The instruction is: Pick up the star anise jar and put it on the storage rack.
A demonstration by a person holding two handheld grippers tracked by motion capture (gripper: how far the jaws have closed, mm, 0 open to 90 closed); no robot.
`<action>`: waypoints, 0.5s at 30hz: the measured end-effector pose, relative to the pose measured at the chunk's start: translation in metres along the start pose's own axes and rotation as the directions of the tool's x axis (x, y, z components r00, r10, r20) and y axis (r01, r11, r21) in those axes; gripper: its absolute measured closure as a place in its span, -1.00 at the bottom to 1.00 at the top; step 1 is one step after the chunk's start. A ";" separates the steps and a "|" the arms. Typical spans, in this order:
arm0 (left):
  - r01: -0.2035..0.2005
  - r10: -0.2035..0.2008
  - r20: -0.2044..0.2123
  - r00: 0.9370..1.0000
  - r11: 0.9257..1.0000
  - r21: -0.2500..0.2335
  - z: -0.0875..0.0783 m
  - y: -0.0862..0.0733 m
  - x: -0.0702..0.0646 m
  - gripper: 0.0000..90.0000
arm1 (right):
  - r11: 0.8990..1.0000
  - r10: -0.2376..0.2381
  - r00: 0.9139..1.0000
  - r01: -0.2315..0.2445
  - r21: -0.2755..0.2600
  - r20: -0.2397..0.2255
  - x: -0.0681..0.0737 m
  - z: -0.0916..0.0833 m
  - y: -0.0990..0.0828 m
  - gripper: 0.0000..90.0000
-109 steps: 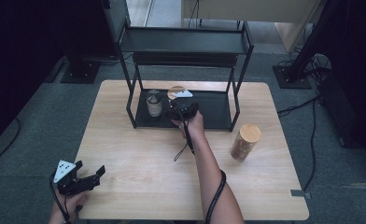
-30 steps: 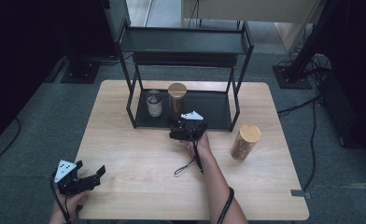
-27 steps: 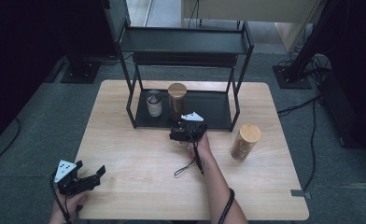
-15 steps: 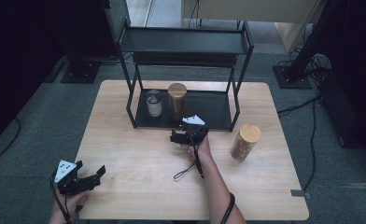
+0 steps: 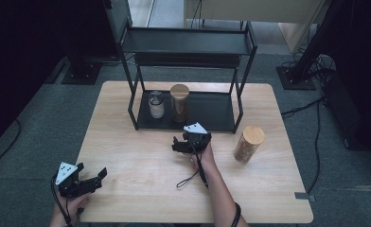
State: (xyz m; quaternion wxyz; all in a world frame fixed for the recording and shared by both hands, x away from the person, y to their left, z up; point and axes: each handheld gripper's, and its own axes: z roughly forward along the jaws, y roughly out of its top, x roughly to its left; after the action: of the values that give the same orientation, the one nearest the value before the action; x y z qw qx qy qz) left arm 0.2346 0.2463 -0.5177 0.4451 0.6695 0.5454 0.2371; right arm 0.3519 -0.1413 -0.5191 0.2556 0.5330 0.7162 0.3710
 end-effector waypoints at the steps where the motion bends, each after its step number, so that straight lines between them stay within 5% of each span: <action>1: 0.000 0.000 -0.001 1.000 1.000 0.001 0.000 0.000 0.000 -0.98 | 1.000 -0.004 1.000 0.004 -0.001 0.000 0.001 -0.001 -0.001 -0.95; 15: -0.002 0.002 -0.003 1.000 1.000 -0.001 0.000 0.000 0.000 -0.98 | 0.999 -0.041 0.999 0.041 -0.029 0.016 0.011 -0.025 -0.019 -0.95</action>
State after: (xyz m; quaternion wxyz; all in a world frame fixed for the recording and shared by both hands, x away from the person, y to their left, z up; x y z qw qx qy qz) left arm 0.2342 0.2463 -0.5177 0.4446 0.6695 0.5450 0.2389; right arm 0.3186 -0.1406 -0.5194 0.2764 0.5172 0.7195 0.3720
